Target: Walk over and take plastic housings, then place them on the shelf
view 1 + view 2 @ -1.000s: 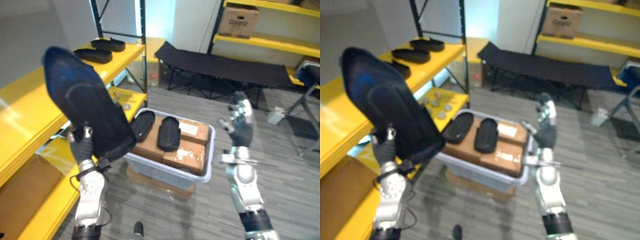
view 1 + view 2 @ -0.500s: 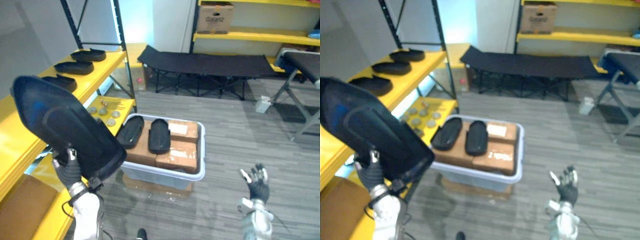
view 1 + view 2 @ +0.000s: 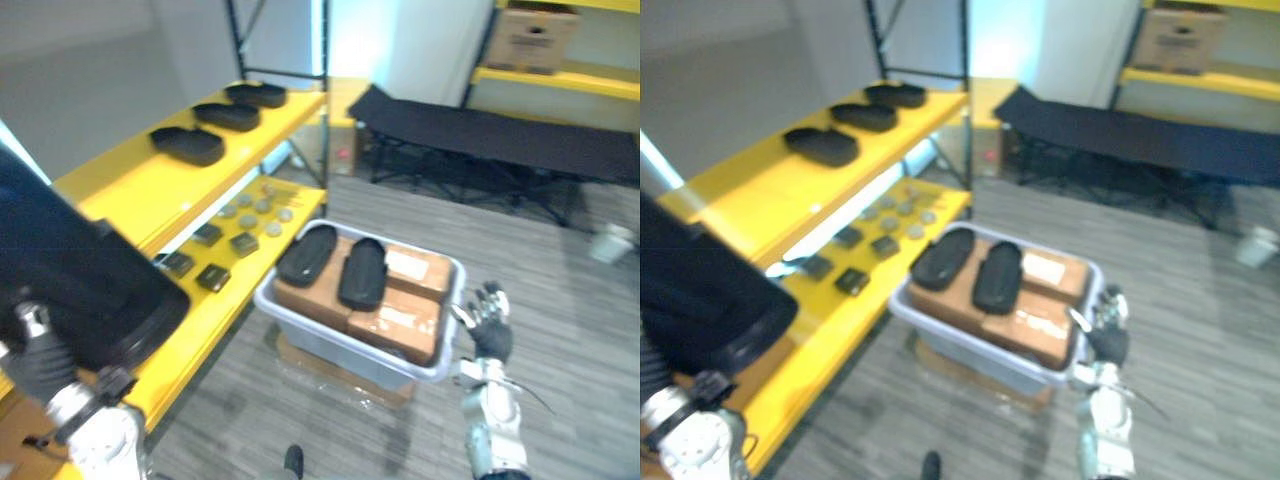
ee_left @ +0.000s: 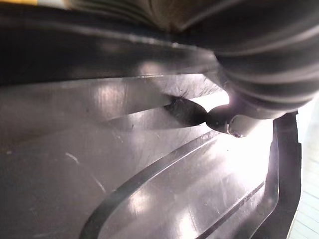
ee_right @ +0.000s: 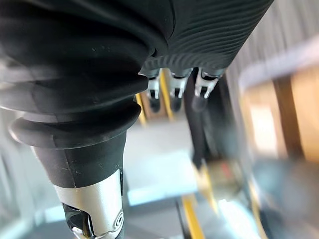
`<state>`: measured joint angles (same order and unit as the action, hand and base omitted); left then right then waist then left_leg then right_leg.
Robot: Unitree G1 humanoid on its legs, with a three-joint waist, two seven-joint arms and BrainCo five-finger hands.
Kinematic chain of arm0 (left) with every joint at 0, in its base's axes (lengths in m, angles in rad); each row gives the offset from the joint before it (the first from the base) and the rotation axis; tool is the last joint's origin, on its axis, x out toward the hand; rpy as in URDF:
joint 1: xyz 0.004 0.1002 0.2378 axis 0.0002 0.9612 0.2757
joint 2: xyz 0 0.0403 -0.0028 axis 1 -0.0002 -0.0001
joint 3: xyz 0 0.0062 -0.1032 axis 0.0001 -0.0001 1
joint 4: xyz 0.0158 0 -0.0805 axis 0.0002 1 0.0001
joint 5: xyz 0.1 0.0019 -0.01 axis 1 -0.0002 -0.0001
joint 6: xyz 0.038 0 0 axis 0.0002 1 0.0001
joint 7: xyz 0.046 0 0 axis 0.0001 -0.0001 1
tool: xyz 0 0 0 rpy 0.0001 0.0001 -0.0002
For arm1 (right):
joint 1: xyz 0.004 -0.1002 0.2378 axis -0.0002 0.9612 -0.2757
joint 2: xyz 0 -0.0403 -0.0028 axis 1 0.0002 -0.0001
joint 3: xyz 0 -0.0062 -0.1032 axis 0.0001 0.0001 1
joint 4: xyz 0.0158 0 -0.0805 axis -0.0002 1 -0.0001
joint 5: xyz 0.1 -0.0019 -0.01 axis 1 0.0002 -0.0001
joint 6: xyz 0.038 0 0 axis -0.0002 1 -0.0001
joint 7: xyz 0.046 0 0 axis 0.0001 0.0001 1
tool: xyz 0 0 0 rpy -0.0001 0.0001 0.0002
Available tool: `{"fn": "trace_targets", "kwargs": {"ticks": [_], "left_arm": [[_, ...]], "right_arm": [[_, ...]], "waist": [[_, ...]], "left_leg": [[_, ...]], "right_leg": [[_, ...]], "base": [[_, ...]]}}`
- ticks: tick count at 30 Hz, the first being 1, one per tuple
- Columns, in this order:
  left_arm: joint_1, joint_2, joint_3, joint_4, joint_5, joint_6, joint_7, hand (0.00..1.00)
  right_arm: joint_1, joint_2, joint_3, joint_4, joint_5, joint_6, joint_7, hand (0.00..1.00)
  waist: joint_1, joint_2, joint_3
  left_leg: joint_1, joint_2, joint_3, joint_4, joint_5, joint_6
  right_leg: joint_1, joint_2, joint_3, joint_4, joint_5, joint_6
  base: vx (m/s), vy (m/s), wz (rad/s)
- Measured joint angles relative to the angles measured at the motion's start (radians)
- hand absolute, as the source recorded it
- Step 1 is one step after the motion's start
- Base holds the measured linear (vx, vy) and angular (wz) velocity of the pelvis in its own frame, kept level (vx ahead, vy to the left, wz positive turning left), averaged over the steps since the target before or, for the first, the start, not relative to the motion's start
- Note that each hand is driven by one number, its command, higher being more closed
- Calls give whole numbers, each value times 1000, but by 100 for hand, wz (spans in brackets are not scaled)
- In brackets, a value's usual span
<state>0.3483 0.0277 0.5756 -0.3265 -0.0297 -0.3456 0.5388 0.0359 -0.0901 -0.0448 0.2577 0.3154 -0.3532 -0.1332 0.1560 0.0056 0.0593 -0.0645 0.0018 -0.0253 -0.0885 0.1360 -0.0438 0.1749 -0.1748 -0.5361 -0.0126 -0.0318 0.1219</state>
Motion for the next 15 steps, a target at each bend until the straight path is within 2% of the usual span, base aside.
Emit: {"fn": "trace_targets", "kwargs": {"ticks": [2,6,11,15], "left_arm": [[55,-40,75,-19,0,-23,-1,100],[114,-48,126,-25,-2,-60,-3,100],[104,-51,129,-59,-12,-73,-33,100],[103,-86,124,-59,-23,-65,-55,100]], "right_arm": [[-47,9,39,30,-36,17,-17,0],[-102,14,79,44,-88,35,-23,0],[-114,12,76,44,-94,54,-22,0],[-112,1,68,37,-94,72,-20,0]], "waist": [[54,-15,9],[99,-26,10],[104,-43,22],[93,-55,34]], "left_leg": [[-8,-17,-49,0,5,3],[-10,-38,-99,0,6,4],[-14,-47,-110,0,8,8],[-28,-54,-100,0,8,19]], "right_leg": [[18,-5,-46,7,-11,-1],[37,-16,-93,29,-31,-12],[37,-17,-99,38,-56,-7],[46,-17,-128,41,-56,-6]], "base": [[58,-4,68],[22,13,46],[-27,11,7],[-23,25,12]]}}
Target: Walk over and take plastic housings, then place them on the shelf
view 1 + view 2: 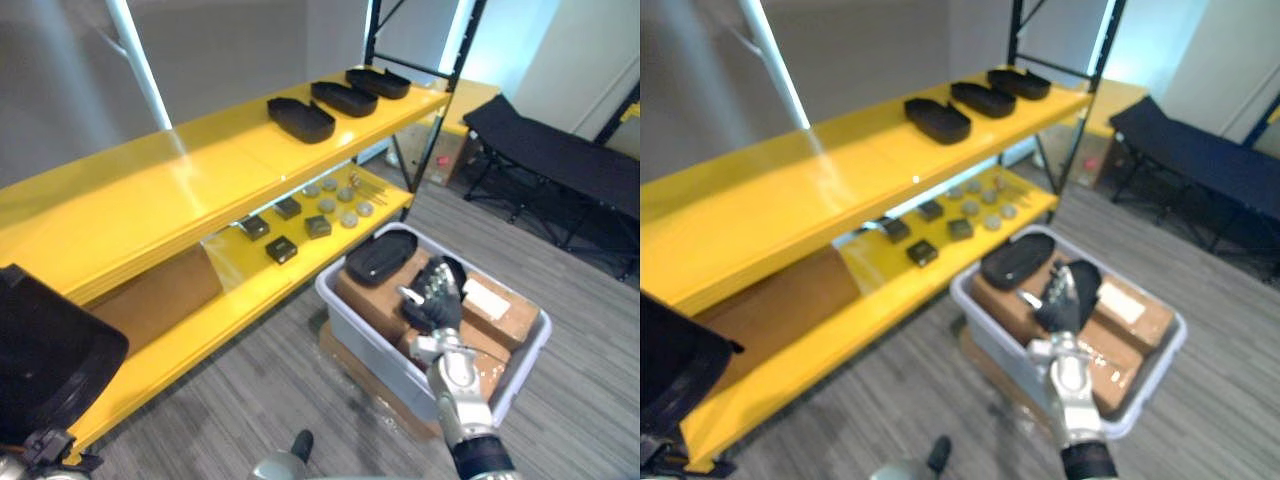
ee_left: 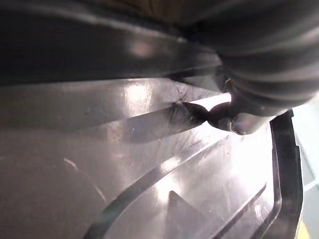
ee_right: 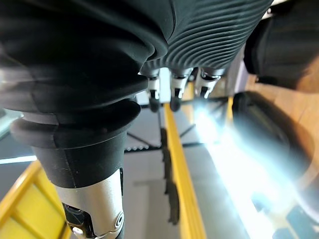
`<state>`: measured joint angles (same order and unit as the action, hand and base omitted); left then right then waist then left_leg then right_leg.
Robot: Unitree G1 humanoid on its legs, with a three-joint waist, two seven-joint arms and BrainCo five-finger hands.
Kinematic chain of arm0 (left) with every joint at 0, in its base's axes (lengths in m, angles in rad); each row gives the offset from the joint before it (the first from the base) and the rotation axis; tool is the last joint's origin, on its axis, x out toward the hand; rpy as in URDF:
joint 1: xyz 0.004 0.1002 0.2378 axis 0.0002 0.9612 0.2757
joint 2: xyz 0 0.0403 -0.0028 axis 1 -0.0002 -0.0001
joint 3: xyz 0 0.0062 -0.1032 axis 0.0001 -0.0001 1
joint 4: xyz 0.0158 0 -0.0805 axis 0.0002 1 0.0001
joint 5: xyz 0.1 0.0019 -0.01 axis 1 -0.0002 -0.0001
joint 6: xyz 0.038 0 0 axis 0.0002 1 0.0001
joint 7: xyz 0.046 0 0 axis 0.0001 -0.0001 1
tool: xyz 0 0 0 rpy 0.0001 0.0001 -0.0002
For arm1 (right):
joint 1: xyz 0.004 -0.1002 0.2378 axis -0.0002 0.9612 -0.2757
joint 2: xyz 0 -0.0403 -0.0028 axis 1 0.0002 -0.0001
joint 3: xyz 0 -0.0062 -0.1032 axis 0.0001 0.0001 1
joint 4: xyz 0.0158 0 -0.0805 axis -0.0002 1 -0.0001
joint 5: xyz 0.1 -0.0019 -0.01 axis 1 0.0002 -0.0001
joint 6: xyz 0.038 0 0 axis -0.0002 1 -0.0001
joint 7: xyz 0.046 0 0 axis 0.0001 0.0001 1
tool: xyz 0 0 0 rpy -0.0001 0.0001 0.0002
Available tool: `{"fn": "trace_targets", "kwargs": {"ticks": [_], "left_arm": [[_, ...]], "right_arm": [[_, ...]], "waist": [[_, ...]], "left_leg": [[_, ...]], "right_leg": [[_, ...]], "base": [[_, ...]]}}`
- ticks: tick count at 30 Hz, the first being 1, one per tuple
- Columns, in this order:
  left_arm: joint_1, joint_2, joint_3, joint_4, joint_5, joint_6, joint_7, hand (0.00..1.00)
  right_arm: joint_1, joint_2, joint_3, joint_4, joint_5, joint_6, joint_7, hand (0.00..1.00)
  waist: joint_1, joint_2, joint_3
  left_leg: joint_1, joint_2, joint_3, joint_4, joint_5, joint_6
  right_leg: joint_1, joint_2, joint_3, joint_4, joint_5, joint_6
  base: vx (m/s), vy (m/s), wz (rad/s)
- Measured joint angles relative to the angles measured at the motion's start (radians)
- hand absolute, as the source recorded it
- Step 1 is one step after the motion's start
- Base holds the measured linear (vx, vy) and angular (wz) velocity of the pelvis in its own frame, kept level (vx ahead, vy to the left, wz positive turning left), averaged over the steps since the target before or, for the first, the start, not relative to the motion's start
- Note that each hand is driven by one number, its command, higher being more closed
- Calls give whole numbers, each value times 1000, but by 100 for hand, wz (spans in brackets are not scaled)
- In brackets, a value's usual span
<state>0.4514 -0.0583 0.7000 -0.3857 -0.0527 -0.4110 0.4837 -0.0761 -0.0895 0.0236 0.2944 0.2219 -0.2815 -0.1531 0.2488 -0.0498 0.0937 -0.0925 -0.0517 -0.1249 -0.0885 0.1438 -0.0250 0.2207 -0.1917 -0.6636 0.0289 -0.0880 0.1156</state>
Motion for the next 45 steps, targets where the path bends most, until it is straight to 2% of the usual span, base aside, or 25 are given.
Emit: {"fn": "trace_targets", "kwargs": {"ticks": [3,6,9,11,13,14,15,17,19,20,22,23,24,25,27,33,36,38,39,40,41,42,43,44,45], "left_arm": [[-20,1,-15,1,-27,1,-35,100],[-21,0,-30,4,-51,1,-55,100],[-19,0,-42,4,-60,2,-53,100],[-30,5,-56,4,-56,2,-45,100],[-55,14,-58,4,-56,2,-46,100],[-72,15,-64,4,-57,2,-53,100],[-105,35,-93,4,-58,2,-65,100],[-135,79,-124,4,-57,3,-84,100],[-165,121,-143,4,-60,4,-103,100],[-168,145,-160,4,-60,4,-98,100],[-168,163,-182,4,-60,5,-91,100],[-167,162,-193,5,-60,7,-75,100],[-158,161,-203,6,-61,17,-65,100],[-156,161,-205,6,-63,22,-64,100],[-135,157,-227,18,-64,27,-64,100],[-55,157,-233,18,-57,23,-64,100],[-56,157,-231,18,-57,17,-63,100],[-61,154,-225,18,-58,17,-65,100],[-66,146,-212,18,-59,15,-71,100],[-68,141,-205,19,-59,15,-72,100],[-71,129,-193,19,-59,13,-72,100],[-76,129,-190,19,-59,12,-71,100],[-81,130,-176,19,-58,7,-72,100],[-81,133,-163,19,-58,7,-71,100],[-88,139,-160,19,-58,7,-71,100]], "right_arm": [[39,-21,-27,-16,-1,9,-2,0],[60,-35,-42,-16,-4,17,-1,0],[54,-34,-41,-17,-11,17,9,0],[49,-35,-41,-22,-12,16,30,0],[52,-36,-42,-38,-26,16,29,0],[57,-39,-47,-53,-36,14,23,0],[81,-40,-65,-87,-44,14,17,0],[123,-42,-88,-132,-43,13,3,0],[141,-51,-121,-138,-43,13,-2,0],[147,-60,-139,-136,-42,13,-2,0],[132,-79,-158,-136,-43,1,0,0],[113,-91,-158,-134,-44,-12,0,0],[91,-93,-155,-134,-51,-26,-1,0],[80,-93,-151,-136,-51,-28,-2,0],[71,-97,-146,-137,-50,-34,-7,0],[133,-107,-156,-139,-39,-54,-20,0],[124,-119,-161,-139,-44,-73,-26,0],[98,-119,-169,-138,-50,-73,-42,0],[91,-125,-171,-138,-52,-73,-47,0],[87,-133,-171,-138,-55,-74,-49,0],[84,-147,-172,-137,-70,-74,-59,0],[84,-147,-175,-137,-71,-74,-65,0],[79,-146,-179,-137,-74,-74,-68,0],[77,-146,-188,-137,-77,-74,-68,0],[79,-143,-201,-135,-77,-74,-68,0]], "waist": [[-34,-9,20],[-35,3,40],[-19,14,51],[-22,18,55],[-45,14,58],[-52,20,64],[-72,28,72],[-110,23,74],[-124,18,82],[-124,19,84],[-122,27,92],[-122,37,107],[-121,34,111],[-121,30,115],[-122,45,129],[-124,58,136],[-115,48,142],[-103,27,168],[-98,22,168],[-98,25,169],[-97,42,170],[-97,45,170],[-97,45,170],[-100,42,171],[-103,37,173]], "left_leg": [[-13,8,88,1,7,17],[-15,1,77,1,24,27],[-15,-14,77,1,21,31],[-18,-20,77,0,21,32],[-31,-37,53,1,25,35],[-35,-41,41,1,28,36],[-53,-50,-6,1,40,36],[-72,-71,-51,0,44,39],[-86,-76,-56,1,66,51],[-93,-76,-64,6,100,46],[-105,-63,-77,6,111,54],[-105,-48,-94,6,114,53],[-108,-51,-95,6,114,50],[-107,-56,-95,6,114,46],[-100,-52,-101,6,105,27],[-81,-42,-82,6,105,26],[-80,-51,-49,14,103,28],[-93,-98,-35,106,42,46],[-111,-117,-27,170,-4,53],[-122,-121,-25,195,-23,57],[-135,-121,-31,237,-47,68],[-135,-117,-31,242,-56,69],[-122,-110,-30,237,-63,76],[-96,-101,-22,224,-72,80],[-71,-93,4,226,-82,88]], "right_leg": [[47,-1,-112,2,8,13],[63,-14,-128,35,6,9],[62,-28,-115,43,-5,-9],[59,-29,-91,42,-31,-29],[53,-27,-51,45,-74,-20],[42,-21,-25,60,-93,-24],[15,9,73,91,-152,-41],[-17,44,165,120,-203,-51],[-24,50,175,161,-191,-14],[-26,56,169,183,-189,-11],[-63,59,179,255,-191,-15],[-93,54,210,303,-230,-73],[-102,57,227,279,-234,-87],[-105,54,232,258,-232,-80],[-92,67,233,242,-240,-49],[-64,70,204,247,-249,-54],[-61,44,195,271,-267,-41],[-36,-3,194,303,-289,-30],[-21,-15,196,316,-283,-22],[-27,-17,200,338,-277,-22],[-62,-27,207,431,-251,-59],[-90,-35,218,493,-235,-84],[-152,-51,257,619,-182,-130],[-203,-63,294,722,-94,-164],[-231,-78,318,786,-9,-180]], "base": [[-41,28,102],[-31,75,69],[-22,41,8],[-43,1,9],[-48,-31,32],[-72,-53,60],[-94,-68,80],[-88,-132,125],[-11,-131,105],[50,-88,72],[30,-95,52],[-45,-67,17],[-72,-39,11],[-113,-39,14],[-117,-69,11],[-60,-53,9],[31,-14,12],[117,39,8],[132,40,3],[132,53,13],[91,60,14],[99,102,15],[109,100,11],[169,108,13],[199,97,21]]}}
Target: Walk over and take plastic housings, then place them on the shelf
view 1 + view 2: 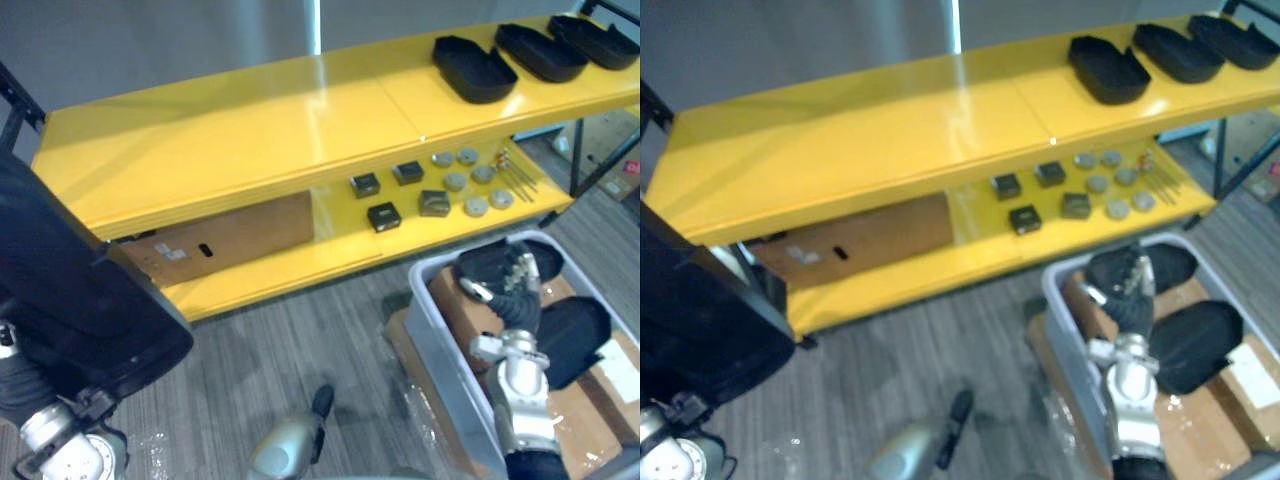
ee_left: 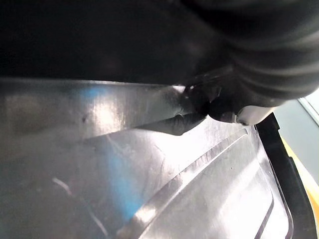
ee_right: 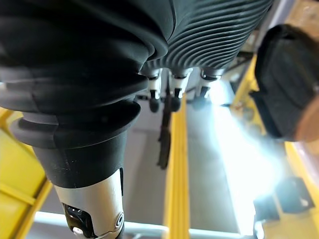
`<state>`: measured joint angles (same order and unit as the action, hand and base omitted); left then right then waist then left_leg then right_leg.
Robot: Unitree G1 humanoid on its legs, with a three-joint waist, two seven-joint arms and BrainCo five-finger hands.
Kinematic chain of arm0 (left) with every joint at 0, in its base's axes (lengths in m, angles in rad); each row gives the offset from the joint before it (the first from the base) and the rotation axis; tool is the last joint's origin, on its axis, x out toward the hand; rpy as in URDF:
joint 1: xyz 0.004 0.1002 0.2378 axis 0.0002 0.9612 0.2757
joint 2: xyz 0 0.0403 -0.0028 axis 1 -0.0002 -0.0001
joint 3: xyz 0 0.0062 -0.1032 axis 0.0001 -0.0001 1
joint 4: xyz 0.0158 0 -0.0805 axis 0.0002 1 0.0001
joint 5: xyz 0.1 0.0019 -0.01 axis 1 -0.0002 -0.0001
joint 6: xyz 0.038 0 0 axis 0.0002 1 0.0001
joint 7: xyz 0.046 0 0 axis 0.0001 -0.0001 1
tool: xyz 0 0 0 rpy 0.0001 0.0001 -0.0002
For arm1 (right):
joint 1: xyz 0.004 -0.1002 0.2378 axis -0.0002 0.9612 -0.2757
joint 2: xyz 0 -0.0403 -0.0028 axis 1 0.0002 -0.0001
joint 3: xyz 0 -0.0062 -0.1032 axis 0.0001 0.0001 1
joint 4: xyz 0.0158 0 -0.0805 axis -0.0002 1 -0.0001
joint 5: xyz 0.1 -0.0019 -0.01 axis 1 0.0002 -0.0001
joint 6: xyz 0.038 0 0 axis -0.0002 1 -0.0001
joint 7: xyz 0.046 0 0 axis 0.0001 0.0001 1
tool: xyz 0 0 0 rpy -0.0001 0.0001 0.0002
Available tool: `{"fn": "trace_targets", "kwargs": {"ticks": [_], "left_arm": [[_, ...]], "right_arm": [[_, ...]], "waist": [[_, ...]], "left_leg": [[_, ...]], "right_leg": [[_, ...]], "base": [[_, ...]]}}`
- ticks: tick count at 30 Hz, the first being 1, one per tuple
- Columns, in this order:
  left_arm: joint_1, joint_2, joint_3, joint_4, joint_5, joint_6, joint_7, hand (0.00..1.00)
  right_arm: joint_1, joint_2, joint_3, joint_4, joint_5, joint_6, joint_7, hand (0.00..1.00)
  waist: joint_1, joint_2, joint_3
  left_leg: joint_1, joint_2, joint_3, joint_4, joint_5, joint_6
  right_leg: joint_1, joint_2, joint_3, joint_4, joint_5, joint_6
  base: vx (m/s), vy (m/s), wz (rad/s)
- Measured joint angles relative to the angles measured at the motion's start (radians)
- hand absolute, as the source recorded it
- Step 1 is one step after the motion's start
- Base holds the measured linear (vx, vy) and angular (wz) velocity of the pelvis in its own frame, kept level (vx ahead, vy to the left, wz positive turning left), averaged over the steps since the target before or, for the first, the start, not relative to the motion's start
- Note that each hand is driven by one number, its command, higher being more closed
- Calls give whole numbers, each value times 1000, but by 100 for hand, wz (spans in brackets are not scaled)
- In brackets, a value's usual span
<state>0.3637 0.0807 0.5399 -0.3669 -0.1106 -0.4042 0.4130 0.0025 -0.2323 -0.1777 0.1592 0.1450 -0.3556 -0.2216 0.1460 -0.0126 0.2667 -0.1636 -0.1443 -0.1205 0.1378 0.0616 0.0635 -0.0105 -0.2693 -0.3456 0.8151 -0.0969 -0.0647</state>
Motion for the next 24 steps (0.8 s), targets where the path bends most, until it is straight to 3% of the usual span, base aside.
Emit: {"fn": "trace_targets", "kwargs": {"ticks": [1,2,3,5,6,10,13,14,15,19,21,24], "left_arm": [[-6,9,0,-2,0,-1,1,100],[-8,38,2,-3,-2,-3,5,100],[-16,57,-1,10,-8,2,6,100],[-31,61,-11,10,-9,6,8,100],[-43,62,-19,12,-8,22,8,100],[-60,59,-87,14,-7,45,14,100],[-56,58,-135,14,0,48,13,100],[-47,57,-149,8,-2,48,7,100],[-42,52,-149,7,-2,48,8,100],[-38,24,-151,3,-1,49,5,100],[-41,12,-164,3,-1,47,-4,100],[-49,13,-192,7,4,45,-3,100]], "right_arm": [[0,4,-12,-1,0,-2,1,0],[2,4,-26,-2,0,-12,5,0],[5,12,-32,-1,0,-12,11,0],[2,8,-45,-18,0,-12,26,0],[8,6,-71,-50,0,-11,31,0],[56,-4,-129,-100,6,-10,42,0],[90,-6,-161,-143,40,-10,77,0],[54,-55,-171,-152,112,-12,176,0],[27,-64,-171,-143,117,-12,188,0],[-3,-96,-171,-138,117,-12,200,0],[36,-94,-175,-151,113,-12,183,0],[81,-52,-185,-156,106,-12,140,0]], "waist": [[-14,-9,5],[-21,6,7],[-25,-6,0],[-33,-3,-3],[-52,2,-3],[-63,0,-13],[-78,-2,-33],[-52,-33,-94],[-46,-27,-96],[-52,9,-108],[-101,13,-112],[-115,13,-115]], "left_leg": [[-16,8,38,83,-44,39],[-27,29,65,204,-163,19],[-9,20,49,217,-187,29],[13,30,36,191,-189,31],[31,31,0,167,-187,29],[83,2,-72,122,-186,27],[119,-25,-150,104,-185,23],[164,-29,-160,83,-228,-40],[160,-10,-142,86,-240,-57],[168,52,-45,69,-260,-61],[162,78,103,43,-264,-63],[170,84,159,13,-244,-47]], "right_leg": [[-20,-21,3,55,63,-12],[-60,-33,19,177,97,-1],[-99,-28,61,173,-30,59],[-146,12,79,63,-95,67],[-172,69,121,-141,-119,99],[-180,131,262,-421,-83,148],[-172,146,323,-474,-81,150],[-72,142,279,-650,90,143],[-55,154,264,-682,92,146],[-18,196,251,-721,96,139],[27,187,183,-773,100,132],[28,183,155,-774,99,133]], "base": [[260,113,28],[308,133,32],[278,123,28],[196,78,29],[191,41,44],[219,-23,59],[425,-170,105],[684,-372,118],[632,-388,90],[158,-122,14],[88,-12,65],[43,29,36]]}}
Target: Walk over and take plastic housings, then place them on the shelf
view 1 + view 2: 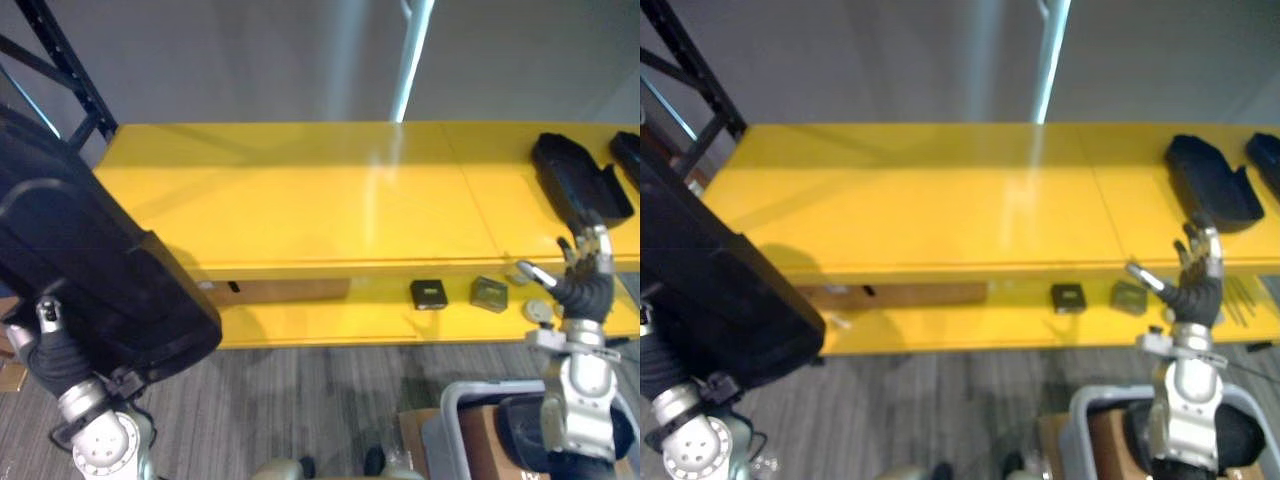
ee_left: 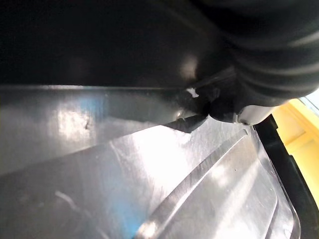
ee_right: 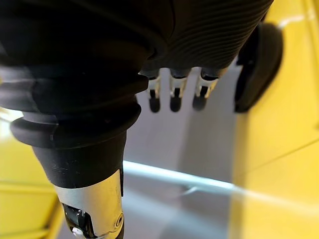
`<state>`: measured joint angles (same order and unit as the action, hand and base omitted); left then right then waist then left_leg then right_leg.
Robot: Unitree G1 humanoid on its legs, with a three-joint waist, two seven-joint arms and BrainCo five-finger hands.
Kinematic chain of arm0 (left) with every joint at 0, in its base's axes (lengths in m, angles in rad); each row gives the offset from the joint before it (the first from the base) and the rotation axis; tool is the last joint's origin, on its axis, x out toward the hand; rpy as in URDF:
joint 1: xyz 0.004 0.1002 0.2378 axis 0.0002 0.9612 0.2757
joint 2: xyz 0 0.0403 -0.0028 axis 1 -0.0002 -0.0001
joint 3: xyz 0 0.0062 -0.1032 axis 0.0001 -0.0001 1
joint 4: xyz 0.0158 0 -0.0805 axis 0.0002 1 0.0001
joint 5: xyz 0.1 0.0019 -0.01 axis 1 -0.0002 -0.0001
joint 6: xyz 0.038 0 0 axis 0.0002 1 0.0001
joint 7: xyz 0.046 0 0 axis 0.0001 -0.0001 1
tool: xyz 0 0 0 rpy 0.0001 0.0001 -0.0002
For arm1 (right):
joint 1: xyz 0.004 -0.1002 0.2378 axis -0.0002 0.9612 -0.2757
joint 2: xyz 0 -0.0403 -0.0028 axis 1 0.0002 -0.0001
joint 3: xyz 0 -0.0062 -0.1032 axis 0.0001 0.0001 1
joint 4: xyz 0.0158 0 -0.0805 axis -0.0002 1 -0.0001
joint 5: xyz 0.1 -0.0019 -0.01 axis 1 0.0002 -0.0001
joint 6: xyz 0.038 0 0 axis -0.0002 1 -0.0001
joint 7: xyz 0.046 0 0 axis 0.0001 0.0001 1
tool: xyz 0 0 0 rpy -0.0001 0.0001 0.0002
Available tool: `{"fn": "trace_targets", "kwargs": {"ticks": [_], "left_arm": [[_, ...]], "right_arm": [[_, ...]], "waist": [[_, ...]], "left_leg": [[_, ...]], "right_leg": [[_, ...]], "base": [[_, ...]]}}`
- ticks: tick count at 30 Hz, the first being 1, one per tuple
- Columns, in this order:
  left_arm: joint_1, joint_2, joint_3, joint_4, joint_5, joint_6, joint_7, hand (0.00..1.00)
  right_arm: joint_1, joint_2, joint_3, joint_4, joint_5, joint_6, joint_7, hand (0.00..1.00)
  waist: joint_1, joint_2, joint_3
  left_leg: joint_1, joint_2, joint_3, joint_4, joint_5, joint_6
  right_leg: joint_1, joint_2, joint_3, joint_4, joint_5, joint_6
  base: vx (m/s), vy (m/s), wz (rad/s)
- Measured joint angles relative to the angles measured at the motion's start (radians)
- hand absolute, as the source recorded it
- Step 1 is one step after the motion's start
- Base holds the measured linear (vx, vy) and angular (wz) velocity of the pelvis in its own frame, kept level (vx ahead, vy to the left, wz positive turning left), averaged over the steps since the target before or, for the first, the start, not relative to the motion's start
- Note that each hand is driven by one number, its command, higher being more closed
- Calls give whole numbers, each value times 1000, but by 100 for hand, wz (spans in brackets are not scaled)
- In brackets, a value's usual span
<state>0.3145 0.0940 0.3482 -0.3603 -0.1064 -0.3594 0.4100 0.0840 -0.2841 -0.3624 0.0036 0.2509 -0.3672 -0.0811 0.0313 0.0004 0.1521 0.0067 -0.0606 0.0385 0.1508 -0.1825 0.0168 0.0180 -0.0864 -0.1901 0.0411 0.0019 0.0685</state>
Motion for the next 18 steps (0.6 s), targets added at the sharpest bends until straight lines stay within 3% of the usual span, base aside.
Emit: {"fn": "trace_targets", "kwargs": {"ticks": [9,14,16,18], "left_arm": [[-1,17,-58,2,33,-11,-3,100],[-24,21,-97,0,37,-15,-89,100],[-53,44,-123,-2,33,-16,-126,100],[-105,93,-172,-16,34,-14,-173,100]], "right_arm": [[17,76,-8,-108,-109,-48,-147,0],[81,96,-13,-122,-107,-51,-160,0],[107,110,-13,-123,-105,-51,-157,0],[144,135,-10,-123,-96,-49,-137,0]], "waist": [[-21,1,-1],[-47,28,-20],[-52,43,-32],[-76,56,-42]], "left_leg": [[14,-2,22,-12,6,-9],[56,9,61,-57,20,-15],[66,17,81,-66,20,-15],[76,27,100,-75,21,-16]], "right_leg": [[7,-1,1,-13,-5,-6],[18,15,33,-31,-5,-7],[18,24,55,-36,-2,-12],[18,34,70,-45,6,-20]], "base": [[-2,-2,-6],[-22,-45,-23],[-35,-36,-36],[-27,-37,-27]]}}
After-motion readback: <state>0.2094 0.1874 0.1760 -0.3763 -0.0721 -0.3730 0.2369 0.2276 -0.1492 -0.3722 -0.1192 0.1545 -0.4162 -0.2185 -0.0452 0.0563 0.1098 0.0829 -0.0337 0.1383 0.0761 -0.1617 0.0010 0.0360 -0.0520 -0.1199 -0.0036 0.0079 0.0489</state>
